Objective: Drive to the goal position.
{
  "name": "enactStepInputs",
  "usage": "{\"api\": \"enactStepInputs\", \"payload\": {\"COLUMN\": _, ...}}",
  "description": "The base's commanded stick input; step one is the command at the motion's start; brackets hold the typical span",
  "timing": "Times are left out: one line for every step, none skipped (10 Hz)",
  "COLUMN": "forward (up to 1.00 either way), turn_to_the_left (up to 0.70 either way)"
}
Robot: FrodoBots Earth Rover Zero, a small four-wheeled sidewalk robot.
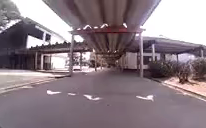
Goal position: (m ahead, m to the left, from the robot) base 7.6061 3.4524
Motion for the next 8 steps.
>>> {"api": "enactStepInputs", "payload": {"forward": 0.5, "turn_to_the_left": 0.0}}
{"api": "enactStepInputs", "payload": {"forward": 0.5, "turn_to_the_left": 0.0}}
{"api": "enactStepInputs", "payload": {"forward": 0.5, "turn_to_the_left": 0.0}}
{"api": "enactStepInputs", "payload": {"forward": 0.5, "turn_to_the_left": 0.0}}
{"api": "enactStepInputs", "payload": {"forward": 0.5, "turn_to_the_left": 0.0}}
{"api": "enactStepInputs", "payload": {"forward": 0.5, "turn_to_the_left": 0.0}}
{"api": "enactStepInputs", "payload": {"forward": 0.5, "turn_to_the_left": 0.0}}
{"api": "enactStepInputs", "payload": {"forward": 0.5, "turn_to_the_left": 0.0}}
